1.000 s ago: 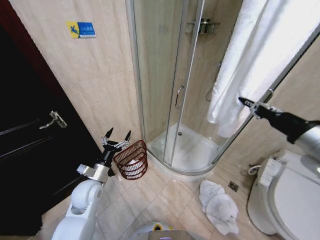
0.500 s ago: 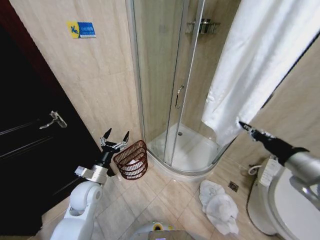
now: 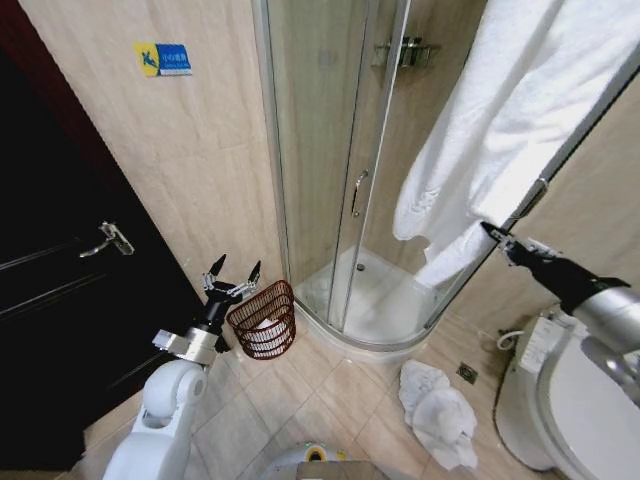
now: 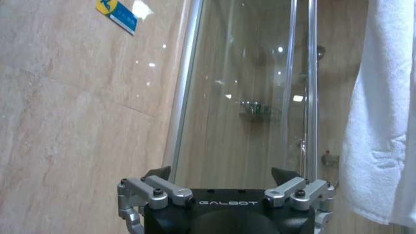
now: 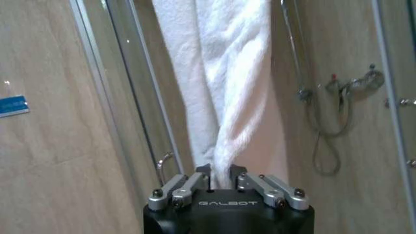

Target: Discard the used towel into the hamper.

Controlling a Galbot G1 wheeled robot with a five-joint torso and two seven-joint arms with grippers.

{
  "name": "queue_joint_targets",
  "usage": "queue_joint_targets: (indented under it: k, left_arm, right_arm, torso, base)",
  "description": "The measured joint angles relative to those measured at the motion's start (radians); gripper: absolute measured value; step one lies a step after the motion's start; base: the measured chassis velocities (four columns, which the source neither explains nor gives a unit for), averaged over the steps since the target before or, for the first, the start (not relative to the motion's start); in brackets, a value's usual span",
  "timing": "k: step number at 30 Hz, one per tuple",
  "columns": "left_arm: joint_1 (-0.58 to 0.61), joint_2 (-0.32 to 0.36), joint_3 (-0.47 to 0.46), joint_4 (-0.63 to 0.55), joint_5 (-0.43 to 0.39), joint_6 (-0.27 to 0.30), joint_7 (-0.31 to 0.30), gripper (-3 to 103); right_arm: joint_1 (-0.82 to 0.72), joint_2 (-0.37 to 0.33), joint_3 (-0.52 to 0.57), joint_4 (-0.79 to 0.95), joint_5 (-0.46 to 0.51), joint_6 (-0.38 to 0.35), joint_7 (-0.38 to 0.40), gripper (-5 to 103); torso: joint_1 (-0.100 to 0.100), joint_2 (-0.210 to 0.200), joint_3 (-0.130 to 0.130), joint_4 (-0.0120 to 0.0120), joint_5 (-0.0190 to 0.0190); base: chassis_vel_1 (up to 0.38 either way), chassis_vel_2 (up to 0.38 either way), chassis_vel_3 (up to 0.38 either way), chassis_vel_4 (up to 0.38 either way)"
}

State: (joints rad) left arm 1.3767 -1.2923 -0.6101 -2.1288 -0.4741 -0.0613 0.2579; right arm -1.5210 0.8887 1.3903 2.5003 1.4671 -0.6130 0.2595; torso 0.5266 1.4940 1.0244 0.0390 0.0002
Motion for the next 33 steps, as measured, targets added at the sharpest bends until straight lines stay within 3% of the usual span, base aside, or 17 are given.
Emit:
queue_joint_targets:
  k: [2, 4, 6, 10, 14, 17, 19, 21, 22, 23, 26, 33]
  left_arm:
    - [-0.001, 0.0, 0.0, 0.0, 0.0, 0.0, 0.0, 100]
    - [-0.003, 0.0, 0.001, 0.0, 0.001, 0.0, -0.001, 100]
    - [-0.003, 0.0, 0.001, 0.0, 0.002, 0.0, -0.001, 100]
    - [-0.003, 0.0, 0.001, -0.001, 0.003, 0.002, -0.002, 100]
    - [-0.002, 0.0, 0.001, -0.001, 0.004, 0.002, -0.002, 100]
    - [0.0, 0.001, 0.0, -0.001, 0.004, 0.002, -0.002, 100]
    - [0.001, 0.001, -0.001, -0.001, 0.004, 0.002, -0.002, 100]
    - [0.001, 0.003, -0.002, -0.004, 0.005, 0.003, -0.002, 100]
    - [0.001, 0.003, -0.002, -0.004, 0.005, 0.003, -0.002, 100]
    - [0.0, 0.003, -0.002, -0.006, 0.005, 0.005, -0.002, 100]
    - [-0.008, 0.002, 0.005, -0.008, 0.007, 0.015, -0.003, 100]
    - [-0.023, 0.002, 0.021, -0.01, 0.017, 0.031, -0.003, 100]
  right_arm:
    - [0.0, 0.0, 0.002, 0.0, -0.01, 0.003, -0.003, 19]
    - [0.002, -0.011, 0.016, 0.0, -0.033, 0.008, 0.001, 35]
    - [0.003, -0.014, 0.024, 0.0, -0.035, 0.008, 0.011, 35]
    - [0.004, -0.017, 0.033, 0.0, -0.062, 0.014, 0.031, 57]
    - [0.009, -0.027, 0.035, 0.0, -0.066, 0.021, 0.029, 62]
    - [0.067, -0.13, 0.038, 0.0, -0.072, 0.034, 0.026, 79]
    - [0.081, -0.154, 0.039, 0.0, -0.069, 0.035, 0.026, 84]
    - [0.126, -0.249, 0.038, -0.047, -0.061, 0.044, 0.018, 94]
    - [0.126, -0.249, 0.038, -0.047, -0.061, 0.044, 0.018, 94]
    - [0.143, -0.293, 0.037, -0.08, -0.058, 0.05, 0.012, 99]
    - [0.175, -0.404, 0.036, -0.173, -0.041, 0.06, 0.0, 100]
    - [0.194, -0.517, 0.027, -0.309, 0.0, 0.091, -0.063, 100]
  torso:
    - [0.0, 0.0, 0.0, 0.0, 0.0]
    - [0.0, 0.0, 0.0, 0.0001, -0.0002]
    - [0.0, 0.0, 0.0, 0.0001, -0.0002]
    - [0.0, 0.0, 0.0, 0.0, 0.0]
    - [0.0, 0.0, 0.0, 0.0, 0.0]
    - [0.0, 0.0, 0.0, 0.0001, -0.0001]
    - [0.0, 0.0, 0.0, 0.0003, -0.0001]
    - [0.0, 0.0, 0.0, 0.0003, -0.0004]
    - [0.0, 0.0, 0.0, 0.0003, -0.0004]
    - [0.0, 0.0, 0.0, 0.0003, 0.0001]
    - [0.0, 0.0, 0.0, 0.0003, -0.0003]
    - [0.0, 0.0, 0.0, 0.0001, -0.0001]
  base:
    - [0.0, 0.0, 0.0, 0.0]
    - [0.0, 0.0, 0.0, 0.0]
    - [0.0, 0.0, 0.0, 0.0]
    - [0.0, 0.0, 0.0, 0.0]
    - [0.0, 0.0, 0.0, 0.0]
    - [0.0, 0.0, 0.0, 0.0]
    - [0.0, 0.0, 0.0, 0.0]
    - [0.0, 0.0, 0.0, 0.0]
    - [0.0, 0.0, 0.0, 0.0]
    - [0.0, 0.0, 0.0, 0.0]
    - [0.0, 0.0, 0.0, 0.0]
    - [0.0, 0.0, 0.0, 0.0]
